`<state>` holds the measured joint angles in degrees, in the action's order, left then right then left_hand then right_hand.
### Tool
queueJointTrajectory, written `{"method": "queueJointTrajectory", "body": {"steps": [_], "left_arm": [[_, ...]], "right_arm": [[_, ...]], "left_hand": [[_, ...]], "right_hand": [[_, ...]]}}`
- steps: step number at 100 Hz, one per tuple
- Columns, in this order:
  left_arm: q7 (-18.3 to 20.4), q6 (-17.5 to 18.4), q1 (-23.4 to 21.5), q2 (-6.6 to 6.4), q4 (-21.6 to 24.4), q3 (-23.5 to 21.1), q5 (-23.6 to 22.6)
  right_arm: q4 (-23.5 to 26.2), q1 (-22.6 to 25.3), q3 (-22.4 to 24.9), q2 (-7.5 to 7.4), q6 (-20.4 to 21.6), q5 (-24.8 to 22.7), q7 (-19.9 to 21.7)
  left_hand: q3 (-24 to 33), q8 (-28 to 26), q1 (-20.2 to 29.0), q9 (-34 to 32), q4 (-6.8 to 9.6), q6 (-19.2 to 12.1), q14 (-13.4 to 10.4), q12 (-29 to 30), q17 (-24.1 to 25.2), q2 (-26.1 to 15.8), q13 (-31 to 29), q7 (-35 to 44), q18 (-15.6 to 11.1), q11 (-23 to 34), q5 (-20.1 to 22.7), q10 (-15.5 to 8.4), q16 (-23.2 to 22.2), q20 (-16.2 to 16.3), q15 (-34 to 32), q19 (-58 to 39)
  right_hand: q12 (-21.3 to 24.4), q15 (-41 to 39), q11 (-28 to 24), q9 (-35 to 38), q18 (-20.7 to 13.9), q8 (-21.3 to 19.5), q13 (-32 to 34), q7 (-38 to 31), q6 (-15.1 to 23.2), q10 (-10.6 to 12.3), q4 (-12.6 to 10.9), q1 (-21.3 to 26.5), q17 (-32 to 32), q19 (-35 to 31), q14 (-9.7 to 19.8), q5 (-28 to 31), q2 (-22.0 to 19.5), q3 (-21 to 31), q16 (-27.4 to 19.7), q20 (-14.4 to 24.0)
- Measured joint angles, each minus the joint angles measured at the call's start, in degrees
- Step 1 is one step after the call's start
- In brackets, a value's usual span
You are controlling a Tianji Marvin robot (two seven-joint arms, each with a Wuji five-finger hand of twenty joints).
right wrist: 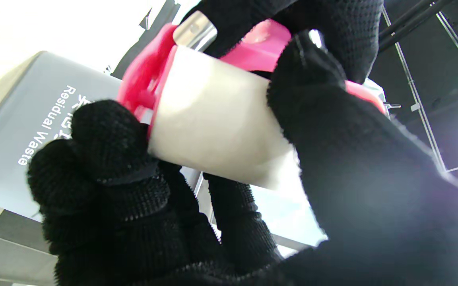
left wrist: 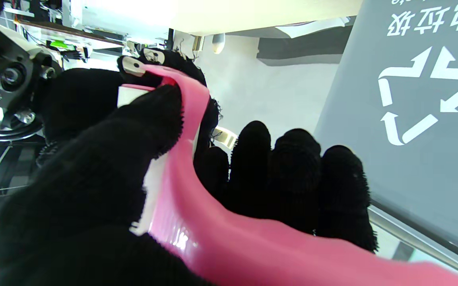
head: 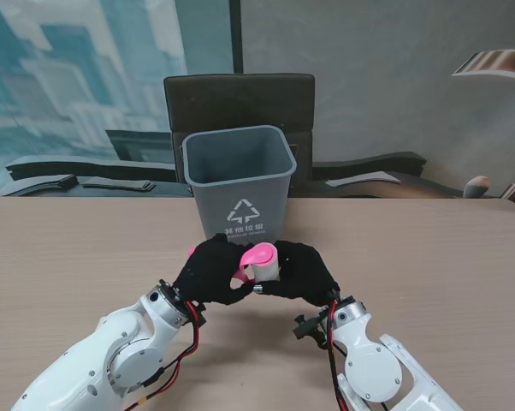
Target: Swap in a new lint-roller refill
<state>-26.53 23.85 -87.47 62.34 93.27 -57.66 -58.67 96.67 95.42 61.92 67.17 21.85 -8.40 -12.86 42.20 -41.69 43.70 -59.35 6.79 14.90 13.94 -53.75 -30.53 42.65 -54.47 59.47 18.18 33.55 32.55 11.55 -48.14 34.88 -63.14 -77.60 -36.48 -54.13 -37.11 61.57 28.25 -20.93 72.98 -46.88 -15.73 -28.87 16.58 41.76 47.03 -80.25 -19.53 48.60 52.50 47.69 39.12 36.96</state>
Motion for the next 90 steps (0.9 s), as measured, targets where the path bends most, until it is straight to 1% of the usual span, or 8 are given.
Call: {"method": "queueJointTrajectory", "body": {"steps": [14, 45, 51, 52, 54, 64, 72, 90], "left_arm": [[-0.3, 1.1, 1.3, -0.35, -1.1, 0.7, -0.9], [-0.1, 1.6, 3.5, -0.71, -2.7, 1.8, -2.0], [-0.5, 1.9, 3.7, -0.79, -2.9, 1.9, -2.7], [-0.6, 1.9, 3.8, -0.81, -2.9, 1.9, -2.8], [-0.7, 2.0, 3.8, -0.84, -3.0, 1.9, -3.1], [-1.4, 2.3, 4.2, -0.99, -3.5, 2.2, -3.6], [-1.8, 2.5, 4.4, -1.05, -3.6, 2.2, -4.1], [-2.9, 3.1, 4.6, -1.24, -4.0, 2.2, -5.4]], "right_arm": [[0.1, 0.3, 0.1, -0.13, -0.5, 1.1, 0.6], [1.2, 1.3, 0.3, -0.36, -3.1, 7.9, 3.2], [1.5, 1.5, 0.4, -0.39, -3.6, 8.5, 3.6], [1.5, 1.6, 0.4, -0.39, -3.7, 8.7, 3.6], [1.6, 1.7, 0.4, -0.4, -3.8, 9.0, 3.8], [1.9, 1.9, 0.4, -0.42, -4.3, 11.0, 4.3], [2.1, 2.2, 0.4, -0.42, -4.8, 12.2, 4.7], [2.6, 2.5, 0.5, -0.36, -5.7, 12.7, 5.0]], "left_hand": [[0.0, 0.0, 0.0, 0.0, 0.01, -0.1, 0.0, -0.6, 0.0, 0.1, 0.0, 0.4, 0.0, 0.0, 0.0, 0.0, -0.6, 0.0, 0.0, 0.0], [0.0, 0.0, -0.1, 0.0, 0.36, -2.9, 0.0, -1.4, 0.3, 0.6, 0.0, 0.4, 0.0, 0.0, 0.0, 0.0, -1.3, 0.0, 0.0, -0.4], [-0.2, 0.0, -0.3, 0.0, 0.95, -3.1, 0.0, -1.5, 0.4, 0.6, 0.0, 0.4, 0.0, 0.0, 0.0, 0.0, -1.3, 0.0, 0.0, -0.4], [-0.3, 0.0, -0.6, 0.0, 1.7, -3.3, 0.0, -1.5, 0.4, 0.6, 0.0, 0.4, 0.0, 0.0, 0.0, 0.0, -1.3, 0.0, 0.0, -0.4], [-0.5, 0.0, -0.7, 0.0, 2.05, -3.4, 0.0, -1.5, 0.4, 0.6, 0.0, 0.4, 0.0, 0.0, 0.0, 0.0, -1.3, 0.0, 0.0, -0.4], [-0.6, 0.1, -0.7, 0.0, 2.24, -3.7, 0.0, -1.6, 0.4, 0.6, 0.0, 0.4, 0.0, 0.0, 0.0, 0.0, -1.3, 0.0, 0.0, -0.4], [-0.7, 0.7, -1.5, 0.0, 2.92, -4.2, 0.0, -1.6, 0.5, 0.6, 0.0, 0.4, 0.0, -0.5, 0.0, 0.0, -1.3, 0.0, 0.0, -0.5], [-0.8, 3.0, -2.4, 0.0, 3.01, -5.1, 0.0, -1.6, 0.7, 0.6, 0.0, -0.4, -0.1, -2.2, 1.4, -0.5, -1.1, 0.3, 0.5, -0.5]], "right_hand": [[0.0, -2.1, 0.1, 0.0, 0.1, -0.2, 0.0, -0.4, 0.0, -0.2, 0.0, 0.0, 0.8, -0.3, -0.1, 0.0, 0.2, 0.0, 1.2, 0.9], [0.1, -4.9, 2.3, 0.0, 1.0, 0.1, 0.0, -0.5, 0.0, -0.8, 0.5, 0.6, 1.8, -0.7, -0.8, 0.0, 0.9, 0.0, 1.2, 1.5], [0.1, -4.9, 2.7, 0.0, 1.3, 0.1, 0.0, -0.7, 0.0, -0.8, 0.5, 0.7, 1.8, -0.7, -1.0, 0.0, 1.4, 0.0, 1.2, 1.5], [0.1, -5.0, 2.7, 0.0, 1.4, 0.1, 0.0, -0.7, 0.0, -0.8, 0.5, 0.7, 1.9, -0.7, -1.0, 0.0, 1.4, 0.0, 1.2, 1.5], [0.1, -5.0, 2.7, 0.0, 1.4, 0.1, 0.0, -0.7, 0.0, -0.8, 0.5, 0.8, 1.9, -0.7, -1.1, 0.0, 1.4, 0.0, 1.2, 1.5], [0.3, -5.2, 3.3, 0.0, 1.8, 0.2, 0.0, -0.8, 0.0, -0.8, 0.5, 1.3, 1.9, -0.7, -1.4, 0.0, 2.0, 0.0, 1.2, 1.5], [0.3, -5.7, 3.6, 0.0, 1.8, 0.3, 0.0, -0.8, 0.0, -0.9, 0.5, 1.4, 2.1, -0.7, -1.4, 0.0, 2.1, 0.0, 1.2, 1.5], [0.3, -5.8, 3.7, 0.0, 1.8, 0.8, 0.0, -1.2, 0.1, -0.9, 0.5, 1.7, 2.1, -0.7, -1.5, 0.0, 2.6, 0.0, 1.3, 1.5]]}}
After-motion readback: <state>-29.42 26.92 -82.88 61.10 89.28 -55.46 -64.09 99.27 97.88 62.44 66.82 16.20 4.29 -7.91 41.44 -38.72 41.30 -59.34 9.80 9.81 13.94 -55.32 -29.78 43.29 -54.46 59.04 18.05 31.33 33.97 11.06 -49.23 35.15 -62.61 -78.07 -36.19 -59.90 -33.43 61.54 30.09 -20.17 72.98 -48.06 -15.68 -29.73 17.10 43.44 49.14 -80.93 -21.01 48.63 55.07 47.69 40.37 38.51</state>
